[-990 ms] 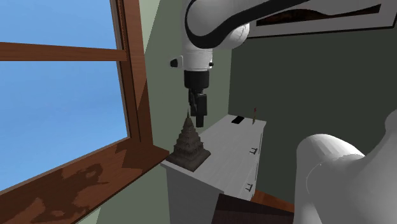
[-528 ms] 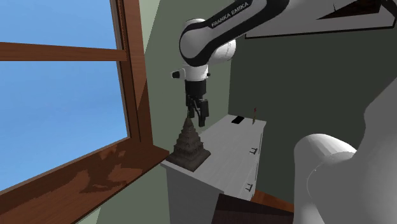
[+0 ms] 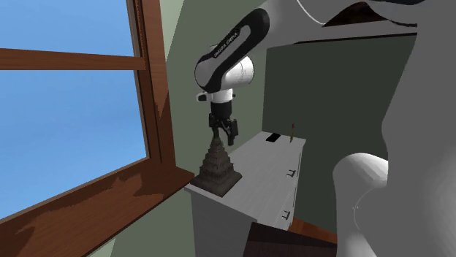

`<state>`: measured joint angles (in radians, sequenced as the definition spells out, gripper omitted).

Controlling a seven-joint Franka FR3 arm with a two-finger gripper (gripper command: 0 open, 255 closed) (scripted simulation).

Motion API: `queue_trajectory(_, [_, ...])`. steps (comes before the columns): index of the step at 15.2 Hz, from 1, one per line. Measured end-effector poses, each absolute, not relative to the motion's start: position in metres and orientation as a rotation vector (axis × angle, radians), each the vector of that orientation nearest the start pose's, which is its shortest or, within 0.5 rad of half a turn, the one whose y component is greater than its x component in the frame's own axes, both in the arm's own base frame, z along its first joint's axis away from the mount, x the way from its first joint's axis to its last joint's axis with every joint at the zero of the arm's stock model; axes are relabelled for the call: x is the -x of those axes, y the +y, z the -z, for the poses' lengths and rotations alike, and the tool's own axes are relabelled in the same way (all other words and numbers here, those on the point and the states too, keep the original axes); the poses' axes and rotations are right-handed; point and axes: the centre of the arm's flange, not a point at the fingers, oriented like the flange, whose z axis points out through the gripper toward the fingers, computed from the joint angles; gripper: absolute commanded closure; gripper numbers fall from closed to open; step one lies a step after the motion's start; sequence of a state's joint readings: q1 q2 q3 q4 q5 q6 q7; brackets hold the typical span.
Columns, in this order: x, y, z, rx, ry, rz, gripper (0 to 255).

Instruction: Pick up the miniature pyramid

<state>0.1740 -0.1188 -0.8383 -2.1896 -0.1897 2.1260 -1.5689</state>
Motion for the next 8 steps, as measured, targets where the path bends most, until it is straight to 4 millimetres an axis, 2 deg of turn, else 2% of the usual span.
queue_trajectory(5, [-0.441, -0.375, -0.394, 2.682, -1.751, -0.131, 0])
queue_trajectory(8, [-0.465, -0.399, -0.384, 2.603, -1.875, -0.153, 0])
